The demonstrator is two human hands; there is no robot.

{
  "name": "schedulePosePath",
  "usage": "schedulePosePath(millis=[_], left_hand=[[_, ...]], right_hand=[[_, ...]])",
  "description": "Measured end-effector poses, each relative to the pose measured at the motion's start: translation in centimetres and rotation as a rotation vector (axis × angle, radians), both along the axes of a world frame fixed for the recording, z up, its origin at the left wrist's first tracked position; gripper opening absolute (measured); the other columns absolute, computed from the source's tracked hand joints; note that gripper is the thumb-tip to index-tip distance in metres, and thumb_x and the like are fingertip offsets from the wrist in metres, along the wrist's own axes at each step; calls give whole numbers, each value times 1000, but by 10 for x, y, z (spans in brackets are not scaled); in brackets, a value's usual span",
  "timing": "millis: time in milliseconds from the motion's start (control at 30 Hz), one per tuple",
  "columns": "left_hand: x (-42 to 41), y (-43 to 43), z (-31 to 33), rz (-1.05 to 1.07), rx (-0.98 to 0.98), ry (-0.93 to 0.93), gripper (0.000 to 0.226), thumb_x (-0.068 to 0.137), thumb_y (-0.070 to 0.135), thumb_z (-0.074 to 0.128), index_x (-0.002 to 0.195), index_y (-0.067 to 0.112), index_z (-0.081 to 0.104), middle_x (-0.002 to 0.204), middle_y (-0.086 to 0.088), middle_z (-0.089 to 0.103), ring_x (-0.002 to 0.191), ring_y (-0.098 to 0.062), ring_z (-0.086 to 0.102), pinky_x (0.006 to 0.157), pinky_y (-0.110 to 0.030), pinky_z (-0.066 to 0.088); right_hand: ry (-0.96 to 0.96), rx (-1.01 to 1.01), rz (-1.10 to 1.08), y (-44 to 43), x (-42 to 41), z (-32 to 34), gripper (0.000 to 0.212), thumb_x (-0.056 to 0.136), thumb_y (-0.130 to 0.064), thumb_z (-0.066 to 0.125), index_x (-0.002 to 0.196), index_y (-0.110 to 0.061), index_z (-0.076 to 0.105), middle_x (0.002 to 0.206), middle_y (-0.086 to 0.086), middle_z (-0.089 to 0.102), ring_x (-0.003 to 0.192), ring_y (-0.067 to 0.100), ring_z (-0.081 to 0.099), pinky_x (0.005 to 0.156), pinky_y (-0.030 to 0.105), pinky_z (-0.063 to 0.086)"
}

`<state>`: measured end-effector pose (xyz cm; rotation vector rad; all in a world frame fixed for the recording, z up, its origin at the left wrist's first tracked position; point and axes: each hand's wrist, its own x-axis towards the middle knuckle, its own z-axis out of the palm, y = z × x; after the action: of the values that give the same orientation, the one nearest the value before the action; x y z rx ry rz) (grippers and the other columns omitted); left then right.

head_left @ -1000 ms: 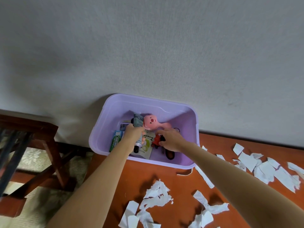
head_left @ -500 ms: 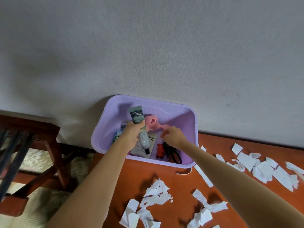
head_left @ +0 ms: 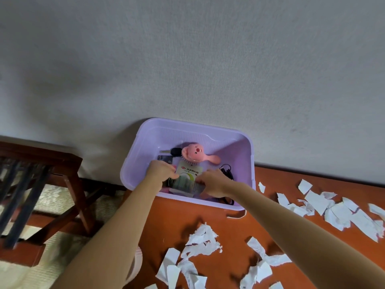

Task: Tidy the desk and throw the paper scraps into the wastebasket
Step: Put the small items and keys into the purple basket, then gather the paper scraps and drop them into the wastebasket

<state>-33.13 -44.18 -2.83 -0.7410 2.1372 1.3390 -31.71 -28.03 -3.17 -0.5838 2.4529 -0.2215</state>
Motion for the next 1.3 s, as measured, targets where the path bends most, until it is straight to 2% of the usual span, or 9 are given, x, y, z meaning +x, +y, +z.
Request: schedulePosePath(millis=[167, 467, 533, 633, 800, 933, 1033, 1167, 1300], left_hand=[[5, -1, -2, -508, -372, -28, 29, 87, 4, 59, 116, 6, 62, 115, -12, 65, 84, -17, 62, 75, -25, 51], [9, 0, -2, -688, -600, 142, 23, 91, 3, 48, 112, 8, 56, 86, -5, 51, 77, -17, 49, 68, -23, 41], [13, 1, 2, -666, -620, 199, 20, 93, 8, 45, 109, 9, 57, 82, -3, 48, 74, -16, 46, 66, -24, 39], [23, 9, 14, -519, -571, 255, 18, 95, 16, 45, 95, 4, 59, 81, -9, 57, 70, -19, 50, 63, -27, 39], [54, 32, 54, -343, -503, 406, 26, 95, 10, 41, 107, -2, 61, 105, -19, 62, 99, -34, 57, 71, -33, 39], [87, 48, 79, -247, -467, 543, 27, 95, 8, 38, 98, -4, 62, 100, -20, 63, 82, -25, 50, 67, -30, 35], [120, 55, 80, -159, -344, 610, 24, 94, 9, 44, 103, -3, 63, 109, -16, 65, 99, -28, 59, 74, -28, 43], [179, 59, 52, -96, -260, 517, 23, 92, 8, 48, 107, 3, 65, 109, -13, 68, 100, -25, 63, 77, -24, 45], [233, 62, 6, -110, -365, 330, 29, 91, 6, 52, 119, 5, 60, 120, -13, 61, 110, -24, 58, 84, -24, 47]], right_hand=[[-114, 4, -20, 2, -2, -4, 43, 83, -4, 58, 51, -20, 35, 56, -3, 38, 57, 18, 37, 51, 24, 26], [-109, 23, -158, 3, 2, -8, 36, 83, -9, 60, 52, -18, 46, 61, 2, 51, 58, 17, 46, 53, 25, 34], [-89, -2, -202, 5, 4, -4, 16, 87, -10, 55, 75, -6, 65, 86, 11, 67, 81, 27, 61, 70, 34, 49], [24, -72, -284, 11, 11, 7, 23, 91, -12, 50, 105, -5, 67, 107, 13, 69, 97, 29, 63, 87, 39, 52], [284, -229, -398, 25, 37, 33, 30, 90, -8, 47, 113, -7, 65, 117, 14, 66, 106, 33, 60, 91, 37, 47], [519, -555, -523, 36, 84, 54, 32, 85, 4, 47, 110, -2, 65, 113, 15, 66, 99, 32, 64, 86, 36, 52], [668, -683, -522, 40, 132, 59, 30, 81, 7, 47, 104, 0, 64, 103, 16, 65, 84, 28, 65, 74, 32, 54], [533, -613, -547, 45, 196, 28, 26, 85, 4, 50, 108, -2, 61, 108, 13, 62, 86, 25, 65, 70, 25, 50], [156, -345, -453, 35, 238, -8, 45, 93, -10, 50, 136, -19, 42, 143, 2, 38, 107, 22, 60, 80, 20, 51]])
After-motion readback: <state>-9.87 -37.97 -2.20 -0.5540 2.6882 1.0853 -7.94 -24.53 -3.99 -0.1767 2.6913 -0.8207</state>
